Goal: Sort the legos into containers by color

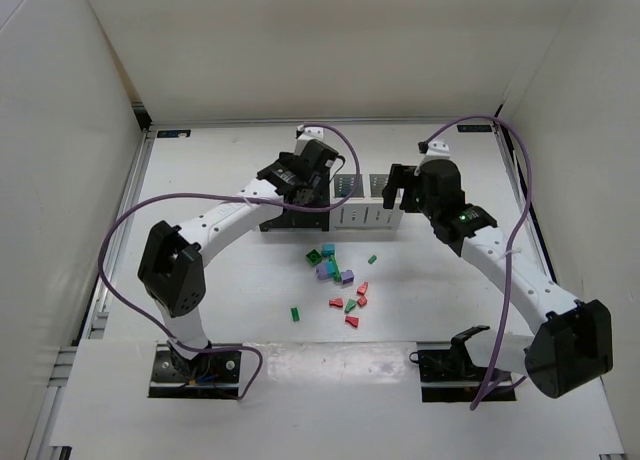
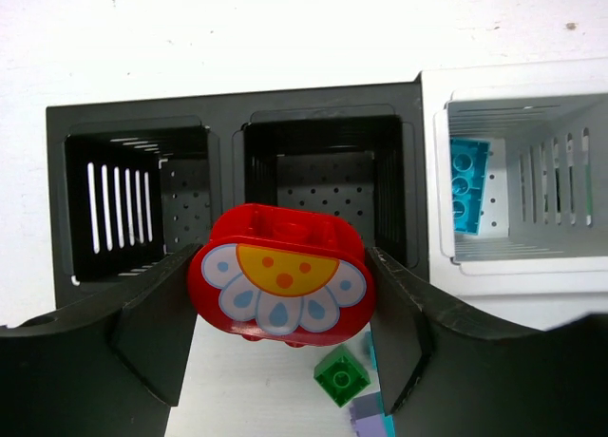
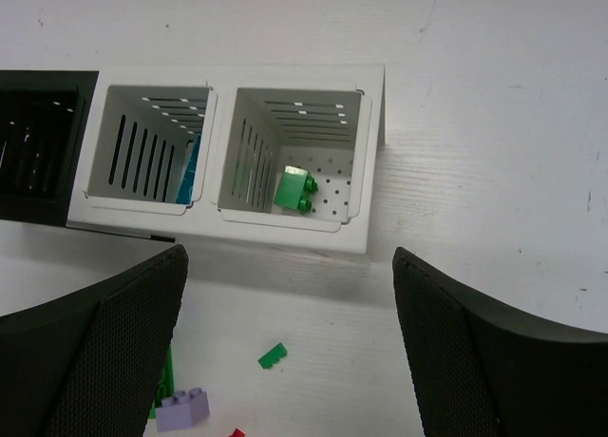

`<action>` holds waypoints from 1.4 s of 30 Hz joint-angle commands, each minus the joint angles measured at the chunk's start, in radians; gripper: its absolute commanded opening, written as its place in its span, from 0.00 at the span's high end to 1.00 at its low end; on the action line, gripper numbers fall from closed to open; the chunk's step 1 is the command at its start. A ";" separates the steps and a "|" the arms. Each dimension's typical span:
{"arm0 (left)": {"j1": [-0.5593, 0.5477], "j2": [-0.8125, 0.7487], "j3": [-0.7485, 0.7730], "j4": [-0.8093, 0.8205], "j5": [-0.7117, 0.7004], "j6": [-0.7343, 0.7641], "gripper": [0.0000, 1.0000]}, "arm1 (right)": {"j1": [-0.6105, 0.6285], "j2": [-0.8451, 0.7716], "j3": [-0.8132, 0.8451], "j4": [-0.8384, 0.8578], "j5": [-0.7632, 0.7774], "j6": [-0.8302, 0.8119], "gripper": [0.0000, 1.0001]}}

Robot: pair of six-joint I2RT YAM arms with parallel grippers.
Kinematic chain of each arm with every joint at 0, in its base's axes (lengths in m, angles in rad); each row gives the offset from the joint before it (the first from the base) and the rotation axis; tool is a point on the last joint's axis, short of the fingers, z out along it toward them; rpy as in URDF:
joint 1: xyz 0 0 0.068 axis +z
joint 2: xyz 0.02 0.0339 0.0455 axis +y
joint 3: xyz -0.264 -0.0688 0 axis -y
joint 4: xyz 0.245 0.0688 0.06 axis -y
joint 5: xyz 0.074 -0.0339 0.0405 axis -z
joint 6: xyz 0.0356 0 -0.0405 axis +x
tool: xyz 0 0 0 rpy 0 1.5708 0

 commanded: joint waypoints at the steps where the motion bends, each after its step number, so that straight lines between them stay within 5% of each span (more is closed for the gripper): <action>1: -0.006 0.002 0.057 -0.019 -0.007 0.012 0.31 | -0.011 -0.032 -0.005 0.007 -0.006 0.015 0.10; 6: -0.010 -0.005 0.068 -0.028 -0.013 0.017 0.07 | -0.017 -0.058 -0.011 0.008 -0.008 0.015 0.10; 22: -0.016 -0.137 0.002 -0.037 0.065 0.040 0.00 | 0.006 -0.151 -0.046 -0.016 -0.068 -0.052 0.10; 27: -0.019 -0.313 -0.196 0.022 0.327 0.185 0.00 | 0.063 -0.176 -0.040 -0.087 0.024 -0.053 0.10; 33: -0.091 -0.397 -0.502 0.209 0.709 0.365 0.00 | -0.038 -0.225 -0.089 -0.076 -0.132 -0.004 0.10; 39: -0.088 -0.251 -0.495 0.216 0.942 0.534 0.05 | -0.121 -0.254 -0.121 -0.076 -0.240 0.039 0.10; 42: -0.088 -0.141 -0.422 0.187 0.944 0.555 0.09 | -0.135 -0.260 -0.118 -0.088 -0.241 0.039 0.10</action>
